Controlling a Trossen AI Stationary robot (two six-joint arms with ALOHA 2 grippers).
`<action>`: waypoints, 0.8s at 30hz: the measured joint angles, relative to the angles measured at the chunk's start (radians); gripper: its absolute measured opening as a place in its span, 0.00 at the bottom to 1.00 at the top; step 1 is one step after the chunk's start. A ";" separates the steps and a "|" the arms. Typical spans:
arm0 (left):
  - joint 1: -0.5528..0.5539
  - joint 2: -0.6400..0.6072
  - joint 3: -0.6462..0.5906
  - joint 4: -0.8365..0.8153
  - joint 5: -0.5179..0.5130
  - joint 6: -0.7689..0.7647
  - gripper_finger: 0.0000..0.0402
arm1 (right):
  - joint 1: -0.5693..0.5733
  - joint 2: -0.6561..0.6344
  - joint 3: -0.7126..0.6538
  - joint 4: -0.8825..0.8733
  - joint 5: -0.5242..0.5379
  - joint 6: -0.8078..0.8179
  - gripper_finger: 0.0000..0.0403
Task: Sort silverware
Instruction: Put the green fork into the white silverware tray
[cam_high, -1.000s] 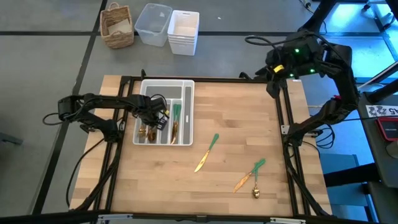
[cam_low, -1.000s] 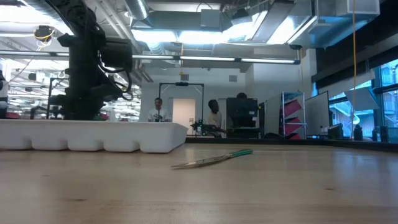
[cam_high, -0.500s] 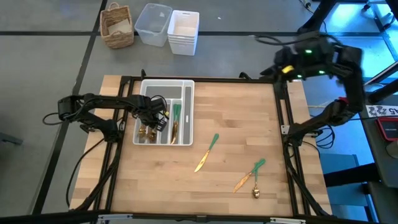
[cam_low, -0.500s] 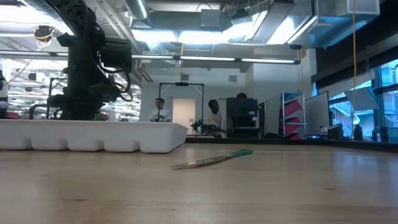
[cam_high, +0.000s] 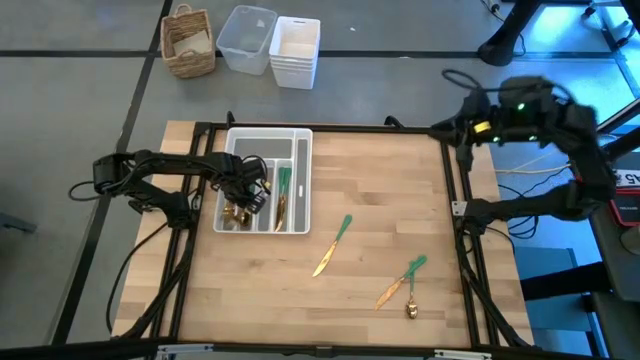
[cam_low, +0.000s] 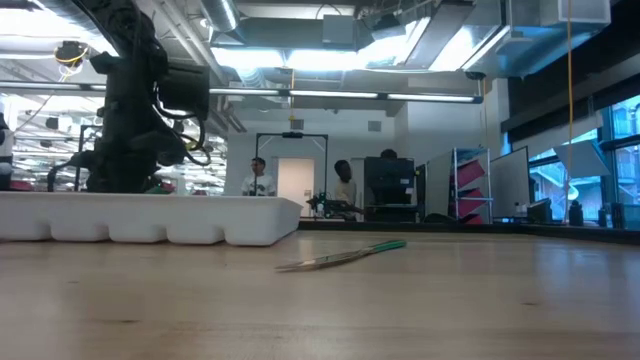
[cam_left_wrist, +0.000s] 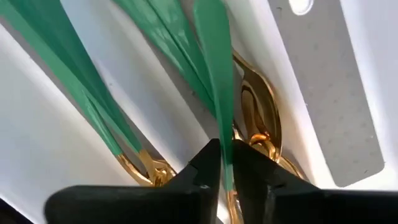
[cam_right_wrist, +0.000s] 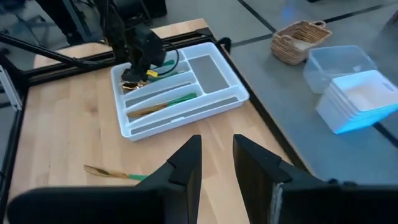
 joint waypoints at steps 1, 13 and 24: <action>0.000 0.000 0.000 0.000 0.001 0.000 0.06 | 0.000 -0.033 -0.076 0.054 -0.009 0.010 0.23; 0.000 -0.080 -0.001 -0.001 0.007 -0.075 0.01 | 0.000 -0.214 -0.782 0.715 -0.166 0.109 0.23; 0.000 -0.367 0.000 -0.098 -0.111 -0.346 0.00 | 0.014 -0.187 -1.186 1.177 -0.224 0.342 0.23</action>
